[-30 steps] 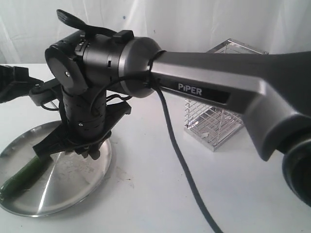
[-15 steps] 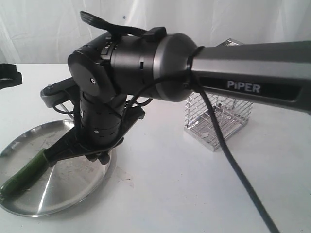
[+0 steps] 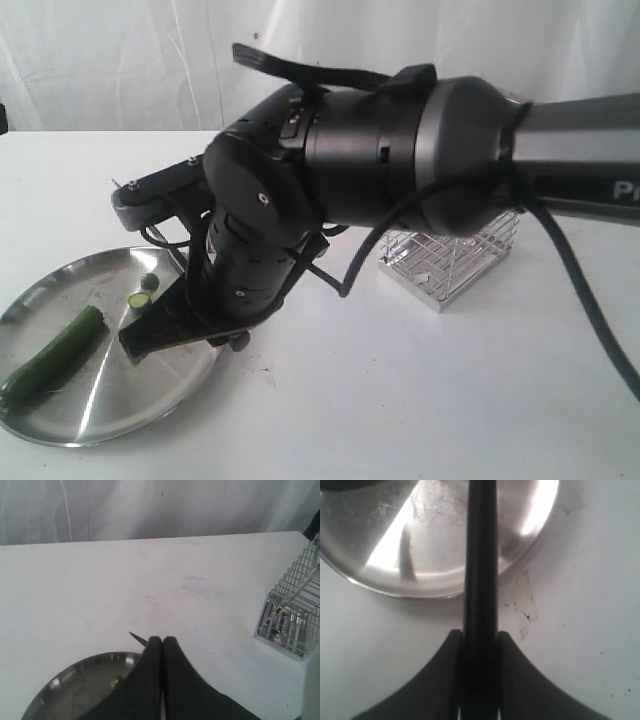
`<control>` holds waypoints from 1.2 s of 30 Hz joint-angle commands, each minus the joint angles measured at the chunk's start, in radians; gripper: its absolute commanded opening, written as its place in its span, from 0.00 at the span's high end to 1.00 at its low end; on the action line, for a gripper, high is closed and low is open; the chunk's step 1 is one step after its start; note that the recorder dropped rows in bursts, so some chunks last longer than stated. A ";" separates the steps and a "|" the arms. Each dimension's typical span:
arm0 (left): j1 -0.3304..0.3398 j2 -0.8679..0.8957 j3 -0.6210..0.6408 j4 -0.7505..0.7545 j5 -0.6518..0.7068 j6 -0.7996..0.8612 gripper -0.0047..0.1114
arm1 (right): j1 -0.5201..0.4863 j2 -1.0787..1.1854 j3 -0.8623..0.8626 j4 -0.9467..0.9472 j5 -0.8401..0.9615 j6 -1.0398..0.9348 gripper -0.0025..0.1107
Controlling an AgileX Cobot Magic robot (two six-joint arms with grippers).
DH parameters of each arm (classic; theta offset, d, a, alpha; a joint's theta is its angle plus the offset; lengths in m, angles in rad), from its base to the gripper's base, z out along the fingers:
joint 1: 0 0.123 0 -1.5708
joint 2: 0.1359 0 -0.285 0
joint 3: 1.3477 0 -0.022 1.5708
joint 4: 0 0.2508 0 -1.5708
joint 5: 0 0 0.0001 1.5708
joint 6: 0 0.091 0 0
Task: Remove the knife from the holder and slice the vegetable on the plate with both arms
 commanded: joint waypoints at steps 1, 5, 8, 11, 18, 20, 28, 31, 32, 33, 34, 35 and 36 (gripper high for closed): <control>-0.004 -0.103 0.006 0.135 0.071 -0.152 0.96 | 0.000 0.019 0.029 0.037 -0.061 -0.063 0.98; -0.004 -0.195 0.037 0.286 0.053 -0.296 0.96 | 0.000 0.067 0.021 0.124 -0.112 -0.149 0.98; -0.004 -0.279 0.093 0.353 0.044 -0.393 0.96 | 0.000 0.117 0.000 0.144 -0.115 -0.181 0.98; -0.004 -0.360 0.154 0.357 0.046 -0.405 0.96 | 0.000 0.155 -0.030 0.144 -0.115 -0.208 0.98; -0.004 -0.533 0.283 0.379 0.053 -0.440 0.96 | -0.002 0.229 -0.121 0.144 -0.115 -0.243 0.98; -0.004 -0.573 0.321 0.379 0.063 -0.463 0.96 | -0.005 0.253 -0.143 0.144 -0.113 -0.243 0.98; -0.004 -0.694 0.385 0.385 0.059 -0.510 0.96 | -0.039 0.327 -0.209 0.165 -0.100 -0.243 0.98; -0.004 -0.715 0.387 0.385 0.068 -0.513 0.96 | -0.056 0.348 -0.226 0.171 -0.078 -0.243 0.96; -0.004 -0.720 0.387 0.385 0.073 -0.514 0.96 | -0.061 0.358 -0.234 0.173 -0.070 -0.243 0.95; -0.004 -0.725 0.387 0.385 0.082 -0.514 0.96 | -0.061 0.363 -0.238 0.182 -0.063 -0.245 0.93; -0.004 -0.729 0.387 0.385 0.092 -0.514 0.96 | -0.066 0.366 -0.243 0.184 -0.060 -0.254 0.90; -0.004 -0.733 0.387 0.385 0.094 -0.515 0.96 | -0.066 0.367 -0.244 0.199 -0.060 -0.270 0.87; -0.004 -0.735 0.387 0.385 0.101 -0.515 0.96 | -0.068 0.367 -0.245 0.218 -0.064 -0.288 0.84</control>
